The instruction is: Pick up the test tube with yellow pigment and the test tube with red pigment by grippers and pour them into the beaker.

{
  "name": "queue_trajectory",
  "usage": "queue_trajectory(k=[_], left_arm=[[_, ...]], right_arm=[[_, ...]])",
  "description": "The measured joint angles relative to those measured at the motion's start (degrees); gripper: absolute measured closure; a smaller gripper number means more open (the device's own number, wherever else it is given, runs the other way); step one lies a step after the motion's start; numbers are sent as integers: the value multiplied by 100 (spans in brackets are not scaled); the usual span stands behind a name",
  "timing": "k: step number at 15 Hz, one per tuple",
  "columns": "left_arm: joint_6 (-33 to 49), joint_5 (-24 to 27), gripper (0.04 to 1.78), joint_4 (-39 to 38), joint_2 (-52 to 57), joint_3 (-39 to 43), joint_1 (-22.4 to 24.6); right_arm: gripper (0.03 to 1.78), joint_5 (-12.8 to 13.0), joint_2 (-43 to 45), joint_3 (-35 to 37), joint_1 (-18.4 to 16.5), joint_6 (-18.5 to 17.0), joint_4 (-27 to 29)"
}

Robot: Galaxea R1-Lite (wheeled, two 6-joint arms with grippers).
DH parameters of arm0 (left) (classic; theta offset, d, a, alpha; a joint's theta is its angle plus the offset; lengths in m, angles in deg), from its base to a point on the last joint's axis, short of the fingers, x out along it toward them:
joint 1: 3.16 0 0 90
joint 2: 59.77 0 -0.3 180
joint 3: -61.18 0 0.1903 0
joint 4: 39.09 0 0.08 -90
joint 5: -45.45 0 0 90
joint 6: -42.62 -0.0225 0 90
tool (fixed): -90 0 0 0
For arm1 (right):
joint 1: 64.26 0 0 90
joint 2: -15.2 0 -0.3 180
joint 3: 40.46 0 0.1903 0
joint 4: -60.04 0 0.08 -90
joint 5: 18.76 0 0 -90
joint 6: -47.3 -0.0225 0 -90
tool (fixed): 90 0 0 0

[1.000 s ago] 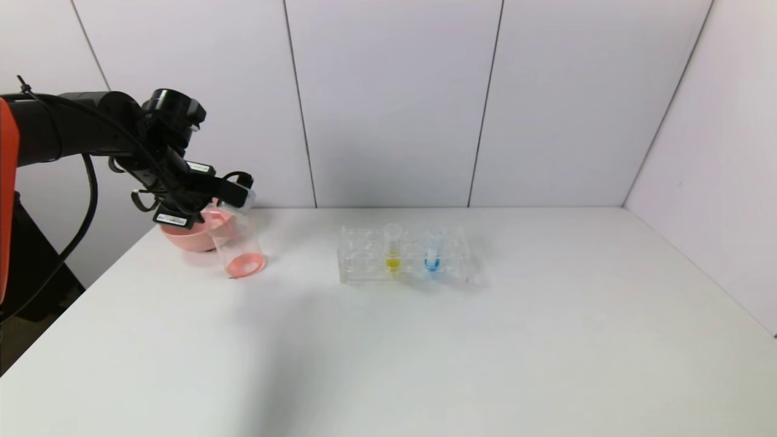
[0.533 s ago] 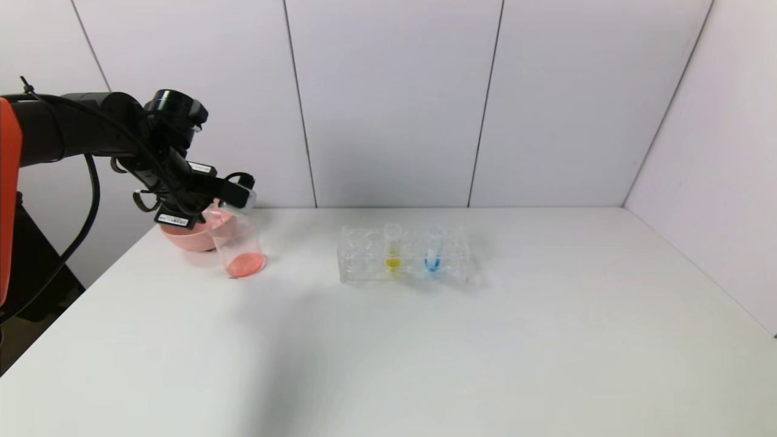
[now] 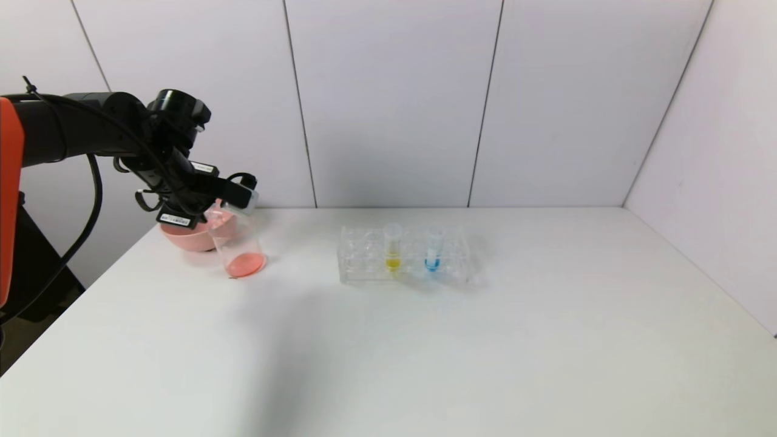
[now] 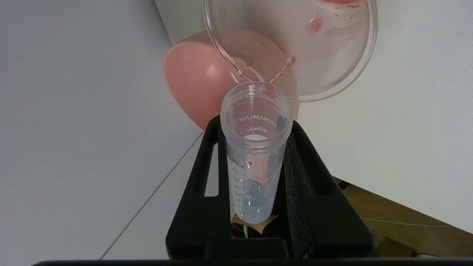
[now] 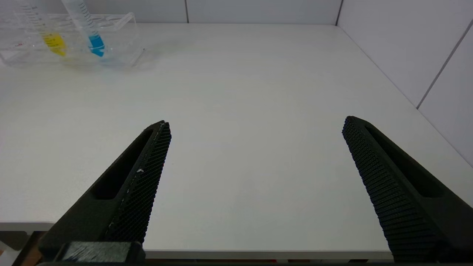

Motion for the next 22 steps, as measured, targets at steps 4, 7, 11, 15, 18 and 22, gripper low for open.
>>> queue_trajectory(k=[4,7,11,15,18,22], left_arm=[[-13,-88,138,-74,0,2,-52],[-52,-177,138,-96,-2,6,-73],[-52,-193,138,-90,-2,6,-89],[-39,-210,138,-94,-2,2,-89],[-24,-201,138,-83,5,2,-87],[118,-107,138,-11,127,2,-32]], right_arm=[[11,-2,0,0,0,0,0],[11,-2,0,0,0,0,-2],[11,0,0,0,0,0,0],[11,-2,0,0,0,0,0],[11,-2,0,0,0,0,0],[11,0,0,0,0,0,0]])
